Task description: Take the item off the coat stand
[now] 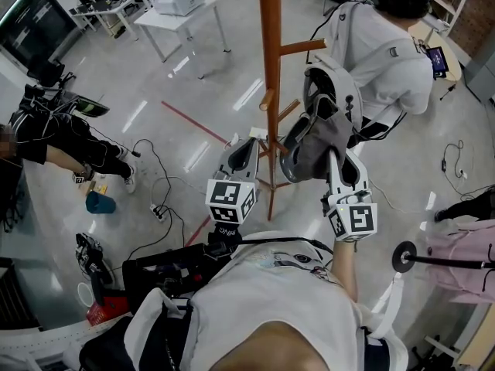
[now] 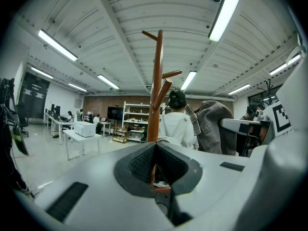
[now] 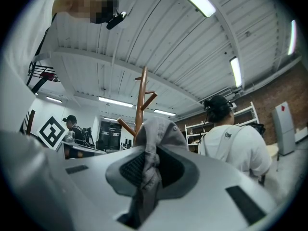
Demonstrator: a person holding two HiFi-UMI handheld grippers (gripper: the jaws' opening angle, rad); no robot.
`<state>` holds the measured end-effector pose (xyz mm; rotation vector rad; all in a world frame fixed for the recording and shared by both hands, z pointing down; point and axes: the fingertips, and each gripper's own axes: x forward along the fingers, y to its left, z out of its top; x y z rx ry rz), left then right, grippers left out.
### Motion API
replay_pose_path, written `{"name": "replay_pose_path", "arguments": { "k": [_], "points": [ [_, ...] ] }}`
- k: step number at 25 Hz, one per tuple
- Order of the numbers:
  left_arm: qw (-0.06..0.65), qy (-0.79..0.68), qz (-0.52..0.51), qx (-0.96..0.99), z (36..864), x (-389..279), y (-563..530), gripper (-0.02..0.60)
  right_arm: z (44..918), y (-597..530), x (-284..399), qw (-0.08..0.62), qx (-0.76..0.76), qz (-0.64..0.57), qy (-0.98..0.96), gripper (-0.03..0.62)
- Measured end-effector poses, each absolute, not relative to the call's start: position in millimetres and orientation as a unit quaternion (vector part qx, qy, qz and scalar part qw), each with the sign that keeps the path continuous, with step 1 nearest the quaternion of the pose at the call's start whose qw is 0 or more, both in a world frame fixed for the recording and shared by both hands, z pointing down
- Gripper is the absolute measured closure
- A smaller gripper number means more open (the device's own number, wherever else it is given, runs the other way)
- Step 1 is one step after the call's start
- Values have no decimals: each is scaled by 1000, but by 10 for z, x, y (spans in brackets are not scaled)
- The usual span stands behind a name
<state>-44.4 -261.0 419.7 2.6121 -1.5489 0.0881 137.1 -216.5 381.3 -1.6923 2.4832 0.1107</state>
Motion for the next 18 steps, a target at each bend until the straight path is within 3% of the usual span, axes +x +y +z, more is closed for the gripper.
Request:
{"name": "replay_pose_path", "arguments": {
  "k": [18],
  "points": [
    [49,-510,26,858,4191,-443,-2667,578,3791,-2211,1373,70,-561,45,823,548]
  ]
}}
